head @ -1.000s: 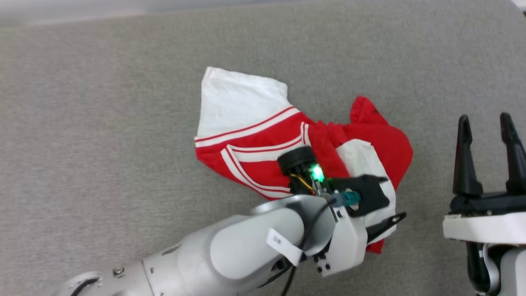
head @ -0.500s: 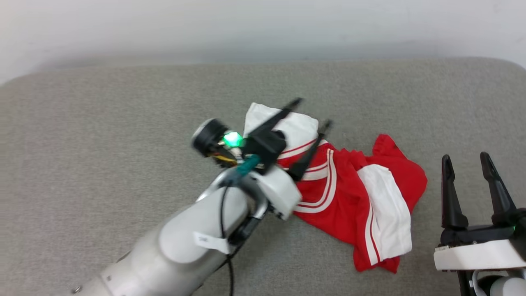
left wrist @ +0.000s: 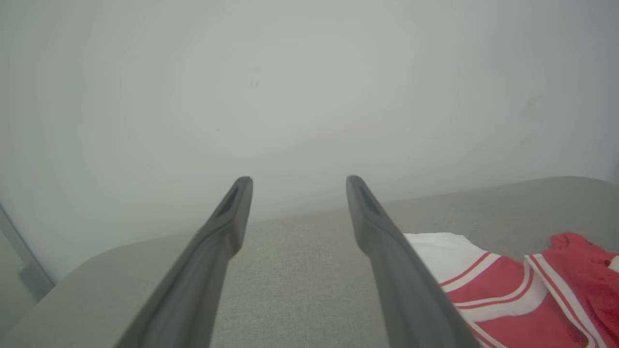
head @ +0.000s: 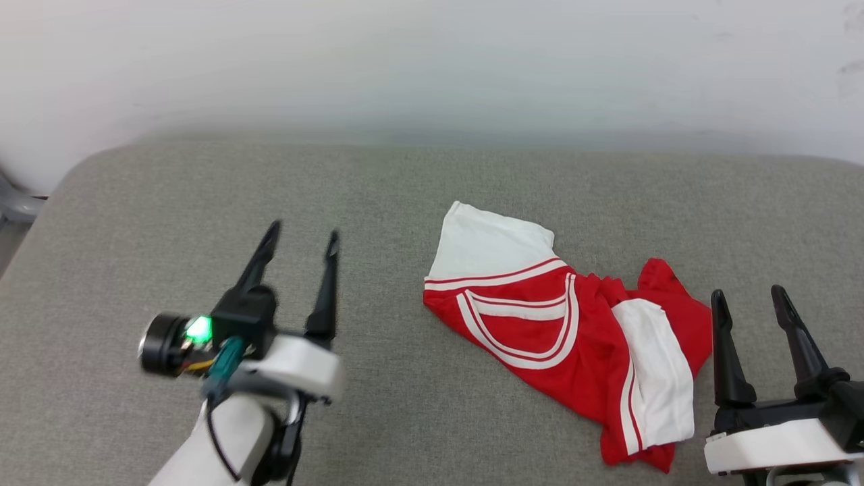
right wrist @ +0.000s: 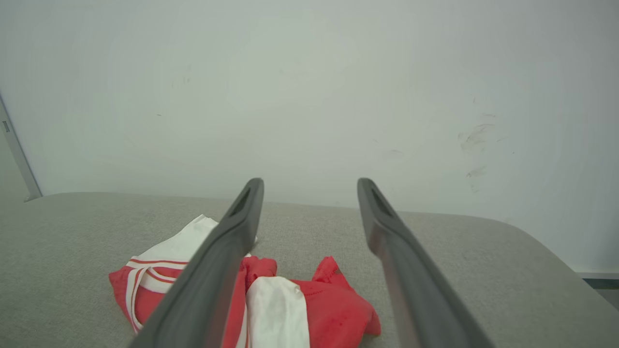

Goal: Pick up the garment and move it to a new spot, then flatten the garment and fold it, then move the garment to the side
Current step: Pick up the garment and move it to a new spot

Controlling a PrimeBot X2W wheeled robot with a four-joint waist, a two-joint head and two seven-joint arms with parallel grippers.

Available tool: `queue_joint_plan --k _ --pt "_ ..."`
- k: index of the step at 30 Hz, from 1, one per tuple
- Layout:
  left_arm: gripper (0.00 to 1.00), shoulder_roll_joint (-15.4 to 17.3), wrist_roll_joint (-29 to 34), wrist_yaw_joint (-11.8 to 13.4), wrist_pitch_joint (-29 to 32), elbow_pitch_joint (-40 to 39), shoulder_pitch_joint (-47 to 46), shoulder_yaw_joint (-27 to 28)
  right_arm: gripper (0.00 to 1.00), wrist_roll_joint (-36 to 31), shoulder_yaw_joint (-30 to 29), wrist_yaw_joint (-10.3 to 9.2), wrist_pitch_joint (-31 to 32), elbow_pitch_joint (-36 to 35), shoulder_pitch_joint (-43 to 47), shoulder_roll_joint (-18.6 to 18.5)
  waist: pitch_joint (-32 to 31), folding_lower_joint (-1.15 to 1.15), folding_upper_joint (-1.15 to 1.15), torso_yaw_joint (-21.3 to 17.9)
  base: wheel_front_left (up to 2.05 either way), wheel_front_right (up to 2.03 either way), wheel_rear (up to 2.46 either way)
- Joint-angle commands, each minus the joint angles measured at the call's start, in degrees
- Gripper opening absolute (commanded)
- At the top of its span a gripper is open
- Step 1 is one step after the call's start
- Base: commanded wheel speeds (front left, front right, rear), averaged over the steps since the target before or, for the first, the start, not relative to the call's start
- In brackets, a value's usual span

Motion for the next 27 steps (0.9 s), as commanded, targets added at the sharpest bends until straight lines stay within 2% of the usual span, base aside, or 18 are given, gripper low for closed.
queue_joint_plan --k 1,7,14,22,27 --pt "1.00 0.5 1.1 0.2 -0.1 -0.6 3.4 2.5 1.00 -0.2 0.2 -0.04 -0.1 0.2 0.9 0.1 -0.9 0.01 0.00 0.5 0.00 0.00 0.00" --pt "1.00 -0.5 4.5 -0.6 -0.1 -2.4 12.5 9.6 1.00 0.2 0.4 -0.04 -0.1 0.6 2.2 0.1 -2.3 0.01 0.00 0.9 0.00 0.00 0.00" --pt "1.00 -3.7 8.9 -3.6 -0.1 -4.5 19.8 15.4 1.00 1.1 0.7 -0.04 -0.1 1.9 3.6 0.1 -3.2 0.01 0.00 0.9 0.00 0.00 0.00" --pt "1.00 -7.7 12.7 -7.7 -0.1 -4.4 23.7 20.1 1.00 1.4 0.7 -0.04 -0.1 3.1 5.2 0.1 -3.6 0.01 0.00 0.9 0.00 0.00 0.00" --pt "1.00 -9.3 14.0 -9.3 -0.1 -4.0 24.5 22.1 1.00 1.5 0.5 -0.04 -0.1 3.3 5.3 0.1 -3.7 0.01 0.00 0.8 0.00 0.00 0.00"
